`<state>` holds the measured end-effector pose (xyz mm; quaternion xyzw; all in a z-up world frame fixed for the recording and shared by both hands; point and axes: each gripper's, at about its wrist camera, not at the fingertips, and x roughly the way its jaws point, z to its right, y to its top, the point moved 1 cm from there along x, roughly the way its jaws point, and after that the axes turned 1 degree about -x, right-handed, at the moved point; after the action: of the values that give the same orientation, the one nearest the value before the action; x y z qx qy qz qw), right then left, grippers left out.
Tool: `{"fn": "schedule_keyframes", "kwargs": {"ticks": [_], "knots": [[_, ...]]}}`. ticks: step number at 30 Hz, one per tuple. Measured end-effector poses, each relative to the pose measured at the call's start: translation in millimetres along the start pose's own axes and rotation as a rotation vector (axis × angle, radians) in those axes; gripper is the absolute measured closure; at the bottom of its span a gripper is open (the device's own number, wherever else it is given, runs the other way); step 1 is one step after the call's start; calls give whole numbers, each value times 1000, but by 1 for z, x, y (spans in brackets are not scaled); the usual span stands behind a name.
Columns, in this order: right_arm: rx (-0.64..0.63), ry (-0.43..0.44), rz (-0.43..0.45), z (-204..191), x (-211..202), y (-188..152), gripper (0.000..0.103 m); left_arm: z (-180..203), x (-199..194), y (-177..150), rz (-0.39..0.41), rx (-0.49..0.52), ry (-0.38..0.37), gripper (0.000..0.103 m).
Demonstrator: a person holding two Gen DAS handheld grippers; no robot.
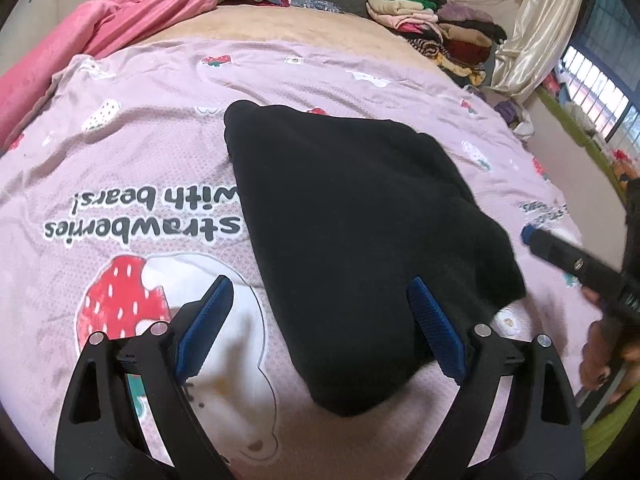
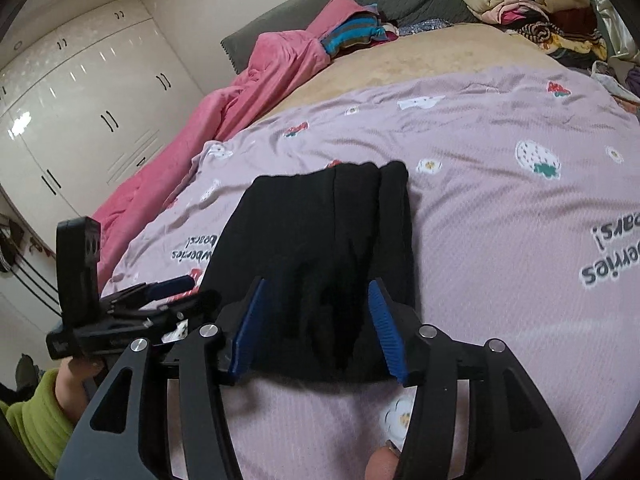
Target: Fold small clothes
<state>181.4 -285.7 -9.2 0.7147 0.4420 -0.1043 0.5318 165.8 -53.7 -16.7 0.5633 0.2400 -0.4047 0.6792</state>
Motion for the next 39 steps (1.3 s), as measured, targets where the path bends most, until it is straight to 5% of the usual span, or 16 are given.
{"fn": "schedule_keyframes", "kwargs": {"ticks": [8, 9, 10, 16, 23, 30, 34, 39], "knots": [[25, 2, -55, 1, 23, -5, 55, 8, 2, -11, -23, -19, -66, 35], [33, 16, -60, 4, 25, -5, 65, 10, 2, -11, -22, -15, -62, 35], [35, 45, -64, 5, 27, -5, 100, 10, 1, -11, -22, -14, -61, 36], [16, 13, 25, 11, 0, -3, 99, 11, -5, -10, -16, -7, -67, 38], [-54, -158, -59, 16, 20, -24, 100, 11, -2, -15, -37, -9, -62, 38], [-18, -197, -51, 20, 20, -31, 96, 14, -3, -20, -46, 3, -56, 37], [-37, -244, -25, 11, 10, -30, 73, 14, -6, -20, -40, 4, -56, 37], [-58, -261, 16, 0, -8, -29, 66, 15, -13, -20, -26, 8, -58, 36]]}}
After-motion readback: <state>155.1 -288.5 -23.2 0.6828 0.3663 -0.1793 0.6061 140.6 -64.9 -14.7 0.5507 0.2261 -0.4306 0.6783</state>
